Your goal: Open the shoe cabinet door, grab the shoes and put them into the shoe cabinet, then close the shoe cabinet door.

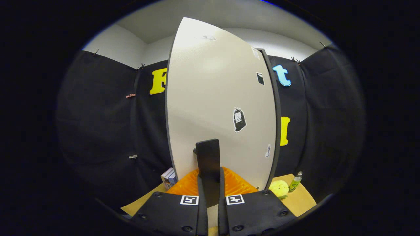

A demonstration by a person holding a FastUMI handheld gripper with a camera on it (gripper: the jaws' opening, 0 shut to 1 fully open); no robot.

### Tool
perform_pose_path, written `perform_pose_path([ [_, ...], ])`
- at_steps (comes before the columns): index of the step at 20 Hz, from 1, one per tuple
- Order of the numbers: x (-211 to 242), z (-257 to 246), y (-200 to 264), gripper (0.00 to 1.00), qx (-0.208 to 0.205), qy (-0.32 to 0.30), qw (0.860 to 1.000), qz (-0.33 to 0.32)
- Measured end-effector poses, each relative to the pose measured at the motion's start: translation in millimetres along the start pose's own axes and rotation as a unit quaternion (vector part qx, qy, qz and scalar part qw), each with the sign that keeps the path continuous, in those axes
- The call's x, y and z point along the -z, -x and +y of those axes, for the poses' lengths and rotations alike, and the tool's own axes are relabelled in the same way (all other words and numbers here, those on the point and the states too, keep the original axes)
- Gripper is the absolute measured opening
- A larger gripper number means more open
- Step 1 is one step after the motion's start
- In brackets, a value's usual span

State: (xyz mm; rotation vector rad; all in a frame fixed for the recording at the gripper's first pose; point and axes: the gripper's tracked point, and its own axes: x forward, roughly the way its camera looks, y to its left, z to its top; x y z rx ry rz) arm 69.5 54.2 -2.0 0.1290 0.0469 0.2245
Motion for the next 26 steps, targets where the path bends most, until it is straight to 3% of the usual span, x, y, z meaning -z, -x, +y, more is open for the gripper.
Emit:
perform_pose_path([
  [16,-12,-114,41,0.14,0.107,-0.009,0.994,-0.001],
  [18,-14,-130,45,0.08,0.123,-0.003,0.992,-0.005],
  [25,-20,-154,73,0.09,0.135,-0.031,0.99,-0.019],
  [26,-17,-162,82,0.15,0.146,-0.024,0.989,-0.017],
])
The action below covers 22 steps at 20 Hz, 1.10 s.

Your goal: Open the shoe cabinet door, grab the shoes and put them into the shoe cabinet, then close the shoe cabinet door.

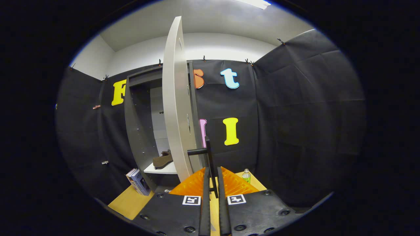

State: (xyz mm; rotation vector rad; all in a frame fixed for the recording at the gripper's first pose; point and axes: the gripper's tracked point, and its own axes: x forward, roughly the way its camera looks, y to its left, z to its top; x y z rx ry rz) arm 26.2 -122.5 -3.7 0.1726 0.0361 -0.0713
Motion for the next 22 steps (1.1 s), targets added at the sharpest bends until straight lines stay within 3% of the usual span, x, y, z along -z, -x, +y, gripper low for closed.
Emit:
perform_pose_path([
  [3,2,-7,23,0.25,0.003,0.015,1.0,-0.001],
  [6,11,14,41,0.63,-0.021,0.022,1.0,0.003],
  [9,32,57,55,0.81,-0.072,0.016,0.997,0.025],
  [12,88,112,53,1.0,-0.11,0.023,0.99,0.081],
  [15,155,149,41,1.0,-0.124,0.009,0.98,0.153],
  [22,310,181,24,0.99,-0.121,0.023,0.946,0.301],
])
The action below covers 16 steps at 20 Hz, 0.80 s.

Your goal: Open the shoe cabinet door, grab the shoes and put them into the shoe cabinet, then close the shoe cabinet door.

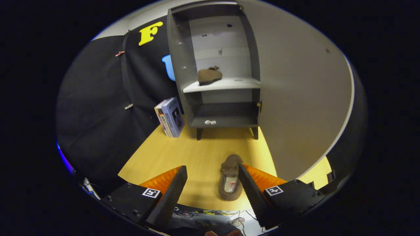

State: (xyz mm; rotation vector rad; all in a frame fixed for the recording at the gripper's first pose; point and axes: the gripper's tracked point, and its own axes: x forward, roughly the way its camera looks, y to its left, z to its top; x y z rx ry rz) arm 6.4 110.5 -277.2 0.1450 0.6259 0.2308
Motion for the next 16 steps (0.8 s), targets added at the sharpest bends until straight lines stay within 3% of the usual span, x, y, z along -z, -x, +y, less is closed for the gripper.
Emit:
perform_pose_path([
  [7,84,-10,-76,0.99,0.015,-0.039,0.996,0.082],
  [16,137,-33,-180,0.96,0.056,-0.076,0.989,0.117],
])
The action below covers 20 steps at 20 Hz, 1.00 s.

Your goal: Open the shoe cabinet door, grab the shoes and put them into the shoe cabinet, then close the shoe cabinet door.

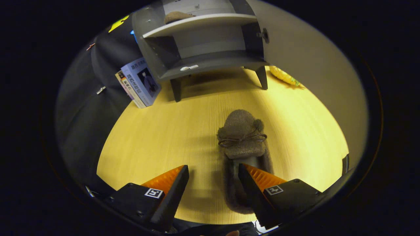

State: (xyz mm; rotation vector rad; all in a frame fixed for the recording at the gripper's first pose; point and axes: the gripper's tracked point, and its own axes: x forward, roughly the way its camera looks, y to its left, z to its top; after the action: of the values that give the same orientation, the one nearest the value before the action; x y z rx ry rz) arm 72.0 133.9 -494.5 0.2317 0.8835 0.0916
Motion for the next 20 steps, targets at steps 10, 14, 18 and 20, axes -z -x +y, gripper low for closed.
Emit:
perform_pose_path([
  [10,-47,-26,-54,0.12,0.062,0.007,0.992,-0.107],
  [14,-71,-21,-20,0.06,0.05,0.022,0.989,-0.136],
  [18,-127,-8,43,0.06,0.039,0.021,0.981,-0.188],
  [20,-161,0,79,0.06,0.037,0.03,0.974,-0.22],
])
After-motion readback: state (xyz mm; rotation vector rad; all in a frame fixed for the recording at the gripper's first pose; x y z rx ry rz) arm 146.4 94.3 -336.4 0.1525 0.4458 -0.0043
